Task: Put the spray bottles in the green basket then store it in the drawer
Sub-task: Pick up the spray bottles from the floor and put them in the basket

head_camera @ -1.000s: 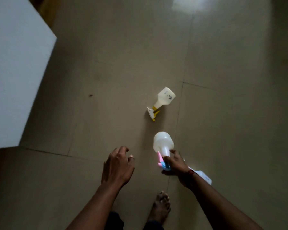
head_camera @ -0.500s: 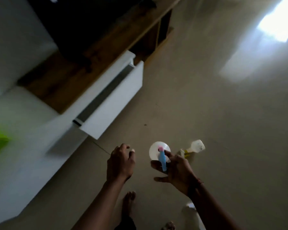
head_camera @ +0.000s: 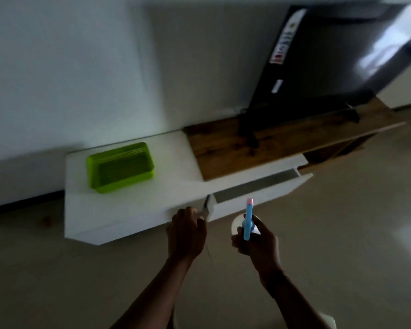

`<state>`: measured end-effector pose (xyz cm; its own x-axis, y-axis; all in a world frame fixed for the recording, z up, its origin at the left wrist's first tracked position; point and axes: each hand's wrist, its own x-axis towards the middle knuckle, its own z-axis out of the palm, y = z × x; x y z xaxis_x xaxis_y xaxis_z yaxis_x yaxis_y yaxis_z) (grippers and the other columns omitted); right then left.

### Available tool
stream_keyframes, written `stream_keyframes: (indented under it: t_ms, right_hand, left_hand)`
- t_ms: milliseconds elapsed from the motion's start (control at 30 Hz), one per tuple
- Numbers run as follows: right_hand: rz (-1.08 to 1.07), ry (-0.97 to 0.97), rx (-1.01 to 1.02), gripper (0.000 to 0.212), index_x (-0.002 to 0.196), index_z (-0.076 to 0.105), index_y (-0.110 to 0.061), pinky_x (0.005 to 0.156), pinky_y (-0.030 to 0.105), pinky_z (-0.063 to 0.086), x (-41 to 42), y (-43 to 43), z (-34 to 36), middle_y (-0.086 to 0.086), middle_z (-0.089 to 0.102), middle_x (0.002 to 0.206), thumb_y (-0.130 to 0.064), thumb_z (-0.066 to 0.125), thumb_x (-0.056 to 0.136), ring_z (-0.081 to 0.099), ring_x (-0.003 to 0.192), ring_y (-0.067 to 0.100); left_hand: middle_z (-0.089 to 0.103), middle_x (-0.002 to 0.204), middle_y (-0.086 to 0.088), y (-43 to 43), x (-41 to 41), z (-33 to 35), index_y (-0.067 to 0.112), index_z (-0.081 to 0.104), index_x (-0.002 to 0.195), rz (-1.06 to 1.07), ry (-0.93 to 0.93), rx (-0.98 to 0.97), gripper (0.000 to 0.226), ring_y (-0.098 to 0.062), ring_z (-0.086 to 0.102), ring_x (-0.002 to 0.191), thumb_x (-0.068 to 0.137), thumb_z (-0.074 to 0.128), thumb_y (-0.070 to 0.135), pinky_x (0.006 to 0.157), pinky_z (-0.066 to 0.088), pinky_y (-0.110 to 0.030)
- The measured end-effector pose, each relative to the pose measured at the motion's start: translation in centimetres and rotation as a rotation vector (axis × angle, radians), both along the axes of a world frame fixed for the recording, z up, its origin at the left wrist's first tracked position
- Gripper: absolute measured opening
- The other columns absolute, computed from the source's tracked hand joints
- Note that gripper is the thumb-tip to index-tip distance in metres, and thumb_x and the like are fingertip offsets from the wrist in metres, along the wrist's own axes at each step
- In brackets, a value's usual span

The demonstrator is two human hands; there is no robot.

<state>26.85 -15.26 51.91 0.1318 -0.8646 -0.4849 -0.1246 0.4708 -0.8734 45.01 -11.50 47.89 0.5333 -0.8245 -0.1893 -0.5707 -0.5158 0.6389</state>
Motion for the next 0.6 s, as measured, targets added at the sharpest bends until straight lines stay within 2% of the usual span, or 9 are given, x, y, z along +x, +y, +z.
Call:
stream_keyframes:
  t_ms: [67, 133, 200, 233, 333, 467, 600]
  right_hand:
    - [0.039, 0.164, -0.092, 0.043, 0.124, 0.061, -0.025, 0.057, 0.030, 0.060, 3.4, -1.0, 0.6, -0.001, 0.073, 0.079, -0.004, 0.065, 0.086, 0.071, 0.062, 0.020]
    - [0.185, 0.462, -0.290, 0.048, 0.126, 0.058, -0.034, 0.051, 0.023, 0.055, 6.9, -2.2, 0.9, -0.018, 0.068, 0.067, -0.028, 0.074, 0.081, 0.067, 0.055, 0.009]
    - [0.333, 0.672, -0.491, 0.047, 0.119, 0.062, -0.038, 0.046, 0.018, 0.046, 10.2, -3.1, 1.5, -0.019, 0.062, 0.061, -0.046, 0.075, 0.075, 0.059, 0.052, 0.000]
    - [0.387, 0.714, -0.563, 0.042, 0.112, 0.067, -0.035, 0.045, 0.018, 0.042, 11.9, -3.5, 1.7, -0.016, 0.061, 0.062, -0.050, 0.075, 0.074, 0.057, 0.052, -0.002]
    - [0.467, 0.713, -0.647, 0.040, 0.105, 0.071, -0.029, 0.048, 0.022, 0.041, 17.2, -4.1, 1.9, -0.009, 0.058, 0.077, -0.050, 0.077, 0.072, 0.056, 0.058, 0.008]
    - [0.568, 0.608, -0.675, 0.034, 0.097, 0.071, -0.029, 0.058, 0.031, 0.053, 24.0, -4.7, 1.8, -0.007, 0.065, 0.090, -0.053, 0.073, 0.073, 0.064, 0.075, 0.010]
    - [0.625, 0.514, -0.680, 0.038, 0.105, 0.071, -0.024, 0.069, 0.034, 0.057, 30.6, -6.4, 1.0, -0.007, 0.071, 0.099, -0.047, 0.075, 0.074, 0.068, 0.085, 0.010]
  left_hand:
    - [0.055, 0.130, -0.007, 0.4, 3.2, 0.3, 0.016, 0.052, 0.130, 0.054, -0.003, 0.022, 0.042, -0.028, 0.050, 0.122, 0.092, 0.050, 0.035, 0.101, 0.041, -0.043]
    - [0.053, 0.135, -0.005, 0.7, 6.8, 0.7, 0.017, 0.049, 0.134, 0.119, 0.004, 0.031, 0.045, -0.025, 0.047, 0.126, 0.092, 0.051, 0.034, 0.103, 0.039, -0.043]
    - [0.053, 0.136, -0.004, 1.0, 10.2, 0.9, 0.018, 0.048, 0.135, 0.169, -0.003, 0.026, 0.046, -0.024, 0.047, 0.127, 0.092, 0.052, 0.033, 0.103, 0.038, -0.043]
    - [0.053, 0.136, -0.004, 1.2, 11.9, 1.0, 0.018, 0.049, 0.135, 0.200, -0.008, 0.025, 0.045, -0.024, 0.047, 0.127, 0.092, 0.053, 0.032, 0.103, 0.038, -0.043]
    - [0.054, 0.135, -0.008, 2.3, 17.1, 1.3, 0.015, 0.049, 0.134, 0.289, -0.014, 0.043, 0.045, -0.028, 0.049, 0.125, 0.092, 0.054, 0.030, 0.099, 0.041, -0.045]
    - [0.055, 0.132, -0.011, 3.6, 22.7, 1.7, 0.015, 0.051, 0.130, 0.422, 0.007, 0.036, 0.040, -0.031, 0.051, 0.122, 0.092, 0.055, 0.025, 0.095, 0.042, -0.046]
    - [0.054, 0.134, -0.007, 3.9, 26.6, 1.8, 0.018, 0.047, 0.133, 0.500, 0.050, 0.029, 0.042, -0.026, 0.048, 0.125, 0.092, 0.052, 0.026, 0.100, 0.041, -0.044]
